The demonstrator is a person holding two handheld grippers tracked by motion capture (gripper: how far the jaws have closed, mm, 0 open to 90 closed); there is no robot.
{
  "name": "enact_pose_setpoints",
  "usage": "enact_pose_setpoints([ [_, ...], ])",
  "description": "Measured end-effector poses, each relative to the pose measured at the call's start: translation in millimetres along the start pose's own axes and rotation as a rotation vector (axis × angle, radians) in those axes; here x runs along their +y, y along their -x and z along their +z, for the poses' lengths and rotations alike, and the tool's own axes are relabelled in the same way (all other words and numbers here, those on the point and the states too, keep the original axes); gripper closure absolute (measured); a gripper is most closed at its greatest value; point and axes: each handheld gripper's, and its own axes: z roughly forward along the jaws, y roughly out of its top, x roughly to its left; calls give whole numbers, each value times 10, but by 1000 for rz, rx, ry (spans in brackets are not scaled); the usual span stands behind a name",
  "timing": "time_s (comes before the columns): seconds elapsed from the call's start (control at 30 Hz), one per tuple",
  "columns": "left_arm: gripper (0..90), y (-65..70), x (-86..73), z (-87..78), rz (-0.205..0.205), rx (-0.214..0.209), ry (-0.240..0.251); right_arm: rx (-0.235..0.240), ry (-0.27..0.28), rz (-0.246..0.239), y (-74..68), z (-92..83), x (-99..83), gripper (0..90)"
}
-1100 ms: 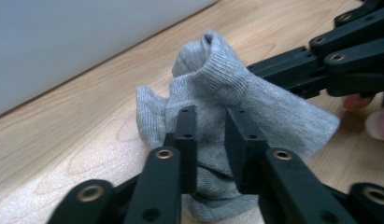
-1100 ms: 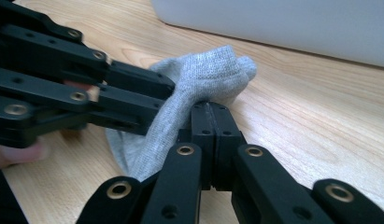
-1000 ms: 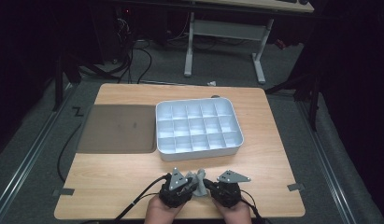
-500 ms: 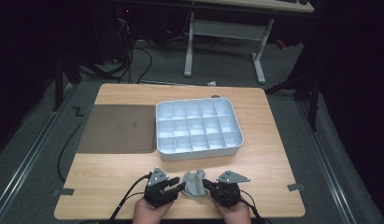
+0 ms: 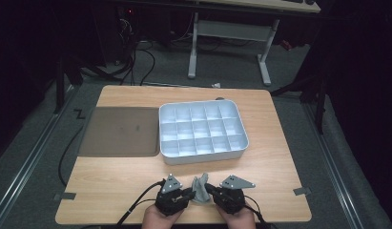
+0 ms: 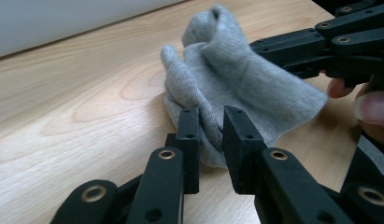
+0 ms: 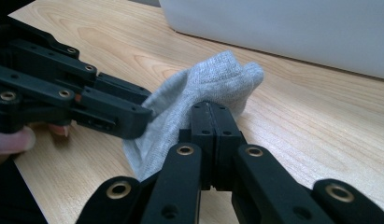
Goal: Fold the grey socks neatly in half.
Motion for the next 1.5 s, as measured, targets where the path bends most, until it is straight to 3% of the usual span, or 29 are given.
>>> enact_pose_setpoints([
  [0.53,778,130,94,211,46,-19,-46,-11,11,11,29,-46,12,900],
  [0.83,756,135,85,219,82,-20,-64,-4,18,-1,-1,-31,6,900],
  [1.1,709,109,76,208,108,-24,-84,-31,7,-33,-55,34,-39,900],
  [1.5,668,91,54,169,109,-35,-84,-49,-4,-69,-86,73,-71,900],
])
